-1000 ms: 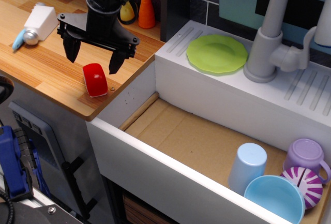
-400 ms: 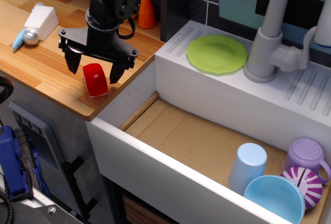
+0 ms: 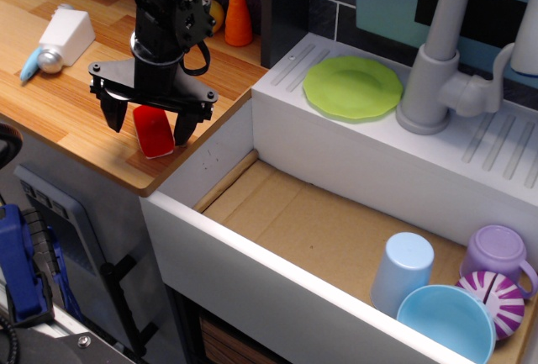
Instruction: Put sushi on plate
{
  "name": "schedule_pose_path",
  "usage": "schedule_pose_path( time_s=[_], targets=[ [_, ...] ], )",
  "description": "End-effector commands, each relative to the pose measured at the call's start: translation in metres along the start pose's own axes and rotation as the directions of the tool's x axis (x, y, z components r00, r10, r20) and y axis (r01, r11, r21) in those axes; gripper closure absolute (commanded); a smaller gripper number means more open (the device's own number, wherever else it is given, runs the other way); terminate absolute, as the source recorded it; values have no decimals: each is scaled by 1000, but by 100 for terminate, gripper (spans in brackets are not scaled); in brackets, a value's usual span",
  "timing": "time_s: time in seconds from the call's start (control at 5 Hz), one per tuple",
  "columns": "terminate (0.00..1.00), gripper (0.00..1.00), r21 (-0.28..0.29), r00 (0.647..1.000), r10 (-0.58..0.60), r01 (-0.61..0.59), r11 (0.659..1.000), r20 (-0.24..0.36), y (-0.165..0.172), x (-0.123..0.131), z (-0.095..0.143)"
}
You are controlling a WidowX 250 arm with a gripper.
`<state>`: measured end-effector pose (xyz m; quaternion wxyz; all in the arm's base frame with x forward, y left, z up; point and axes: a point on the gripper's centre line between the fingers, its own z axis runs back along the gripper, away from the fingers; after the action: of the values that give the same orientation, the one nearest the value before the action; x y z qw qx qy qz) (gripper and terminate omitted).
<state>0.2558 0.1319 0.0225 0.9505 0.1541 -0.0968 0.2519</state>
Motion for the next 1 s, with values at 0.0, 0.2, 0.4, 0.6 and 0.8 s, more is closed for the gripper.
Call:
schedule_pose_path(
  time_s=[0.0,0.2,0.4,0.6,0.8],
  targets=[
    [0,0,-21,1000,19,-18,1000,22,4,5,-5],
    [0,100,-26,999,34,-34,999,21,3,5,-9],
    [0,100,-39,999,43,-42,998,19,2,4,-9],
    [0,100,-35,993,-10,14,999,114,-1,5,-2],
    [0,100,-81,962,-213,229,970,171,-3,15,30]
  ],
)
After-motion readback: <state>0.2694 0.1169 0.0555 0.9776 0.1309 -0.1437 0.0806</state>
